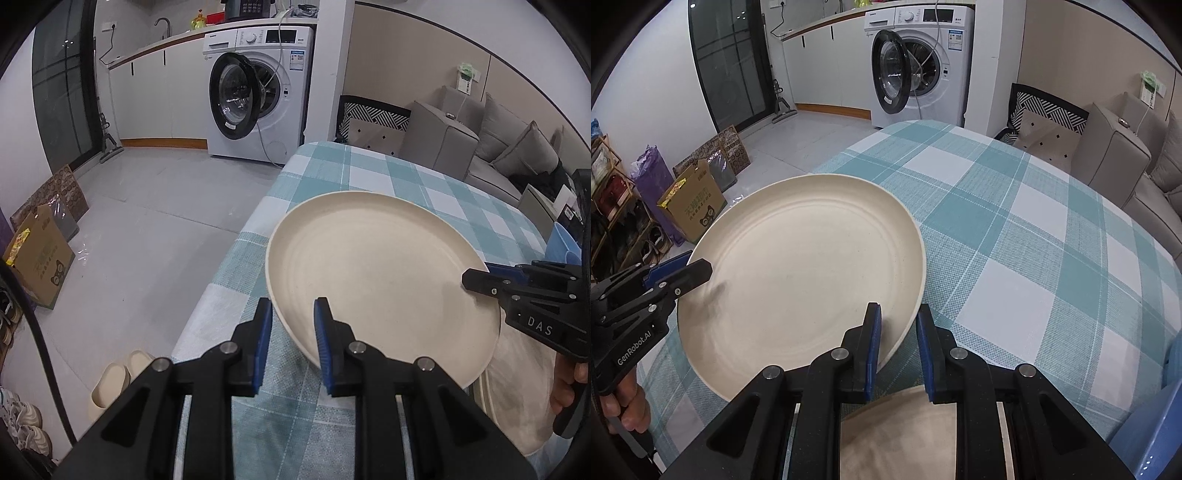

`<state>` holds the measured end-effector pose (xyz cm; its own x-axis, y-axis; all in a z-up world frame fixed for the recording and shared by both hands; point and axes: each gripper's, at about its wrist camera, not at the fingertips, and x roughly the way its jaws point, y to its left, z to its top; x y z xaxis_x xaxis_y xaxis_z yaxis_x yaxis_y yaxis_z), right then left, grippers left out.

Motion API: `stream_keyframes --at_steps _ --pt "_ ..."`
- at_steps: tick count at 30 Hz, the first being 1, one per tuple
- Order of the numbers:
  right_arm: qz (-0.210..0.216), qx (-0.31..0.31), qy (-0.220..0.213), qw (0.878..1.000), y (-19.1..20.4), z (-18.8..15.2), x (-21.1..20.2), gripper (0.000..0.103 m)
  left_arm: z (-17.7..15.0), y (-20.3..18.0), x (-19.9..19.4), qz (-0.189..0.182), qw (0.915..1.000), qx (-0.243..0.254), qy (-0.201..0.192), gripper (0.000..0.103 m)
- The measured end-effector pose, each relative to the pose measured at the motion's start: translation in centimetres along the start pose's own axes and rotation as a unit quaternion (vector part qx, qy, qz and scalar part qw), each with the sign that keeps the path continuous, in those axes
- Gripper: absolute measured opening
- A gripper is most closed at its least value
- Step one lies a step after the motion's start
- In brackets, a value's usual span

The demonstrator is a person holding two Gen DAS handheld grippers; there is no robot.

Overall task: Organize plates and bowls
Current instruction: 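Lift the cream plate with both grippers and carry it over the stacked plates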

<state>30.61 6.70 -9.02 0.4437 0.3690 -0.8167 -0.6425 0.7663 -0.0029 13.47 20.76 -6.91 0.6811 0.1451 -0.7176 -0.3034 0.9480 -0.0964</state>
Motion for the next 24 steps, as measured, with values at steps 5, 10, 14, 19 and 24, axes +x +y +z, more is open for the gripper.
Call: stream_keyframes --at_steps 5,10,14,19,24 --pt "-0.006 0.004 -0.005 1.000 -0.3 -0.4 -1.2 0.020 0.2 -0.7 -0.8 -0.004 0.9999 0.007 -0.008 0.021" --pt "-0.010 0.011 -0.010 1.000 -0.8 -1.0 -2.6 0.019 0.3 -1.4 -1.8 -0.010 0.9997 0.015 -0.016 0.021" --pt "-0.013 0.015 -0.018 1.000 -1.2 -1.5 -3.9 0.020 0.4 -1.9 -2.3 -0.016 0.9994 0.021 -0.020 0.021" --pt "-0.022 0.021 -0.023 0.999 -1.5 -2.4 -5.4 0.020 0.3 -2.9 -3.1 -0.021 0.9989 0.033 -0.027 0.021" --pt "-0.030 0.032 -0.026 0.999 -2.3 -3.4 -6.8 0.020 0.2 -4.2 -3.8 -0.029 0.9979 0.048 -0.032 0.021"
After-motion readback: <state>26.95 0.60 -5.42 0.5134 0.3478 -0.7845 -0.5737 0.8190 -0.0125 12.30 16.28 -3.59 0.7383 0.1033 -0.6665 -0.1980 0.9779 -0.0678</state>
